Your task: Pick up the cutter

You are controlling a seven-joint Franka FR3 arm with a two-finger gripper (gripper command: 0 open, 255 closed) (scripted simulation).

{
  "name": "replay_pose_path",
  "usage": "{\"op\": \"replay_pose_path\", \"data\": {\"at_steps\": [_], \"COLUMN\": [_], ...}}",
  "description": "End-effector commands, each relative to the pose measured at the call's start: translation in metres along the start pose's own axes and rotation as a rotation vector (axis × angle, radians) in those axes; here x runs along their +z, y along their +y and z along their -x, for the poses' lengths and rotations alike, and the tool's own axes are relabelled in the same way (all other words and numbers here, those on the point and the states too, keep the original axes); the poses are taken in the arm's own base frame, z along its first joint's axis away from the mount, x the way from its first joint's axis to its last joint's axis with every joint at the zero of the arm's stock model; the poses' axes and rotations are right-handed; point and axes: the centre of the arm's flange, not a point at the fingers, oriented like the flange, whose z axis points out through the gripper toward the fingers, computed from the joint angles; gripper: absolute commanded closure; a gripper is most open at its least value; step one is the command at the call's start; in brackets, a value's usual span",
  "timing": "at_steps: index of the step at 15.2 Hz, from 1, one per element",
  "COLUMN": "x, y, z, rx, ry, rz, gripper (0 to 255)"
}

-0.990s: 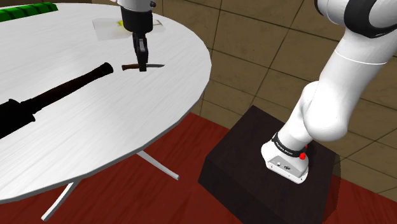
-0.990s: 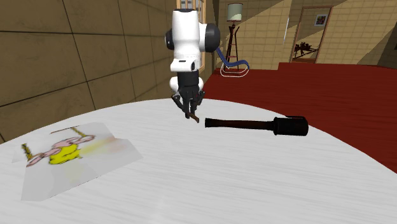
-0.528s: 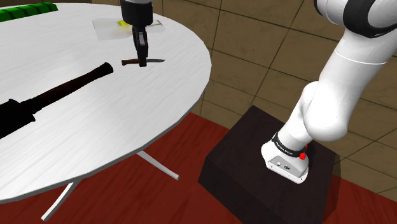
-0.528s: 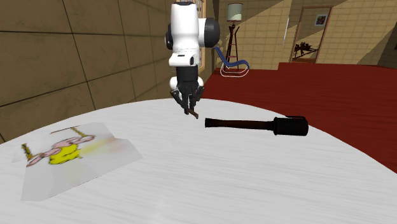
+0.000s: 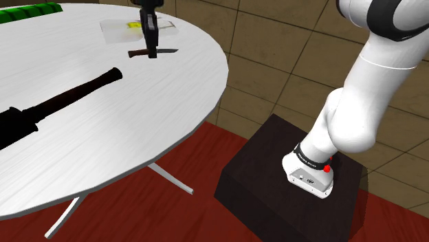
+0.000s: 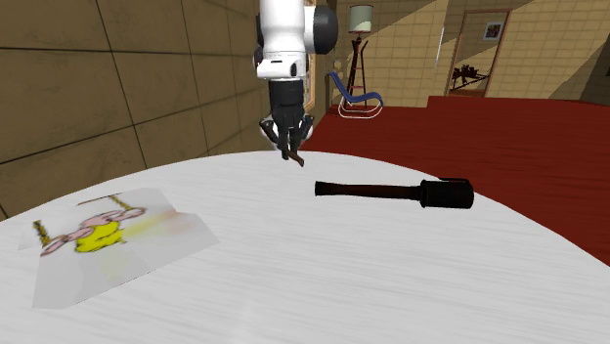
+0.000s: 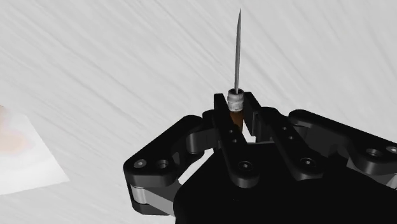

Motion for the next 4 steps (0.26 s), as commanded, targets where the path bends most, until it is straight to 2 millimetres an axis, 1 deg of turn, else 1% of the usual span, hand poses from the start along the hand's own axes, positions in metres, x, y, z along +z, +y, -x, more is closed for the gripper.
{"op": "replay_pose_path", "data": {"at_steps": [1,2,4], "x": [-0.0107,-0.0160,-0.0168], "y": [-0.0005,-0.0004,-0.0004], "z": [-0.0011,-0.0014,-0.0014], "rx": [0.000,0.000,0.000], "ry": [0.000,0.000,0.000], "rz": [0.000,0.000,0.000], "gripper": [255,255,255]}}
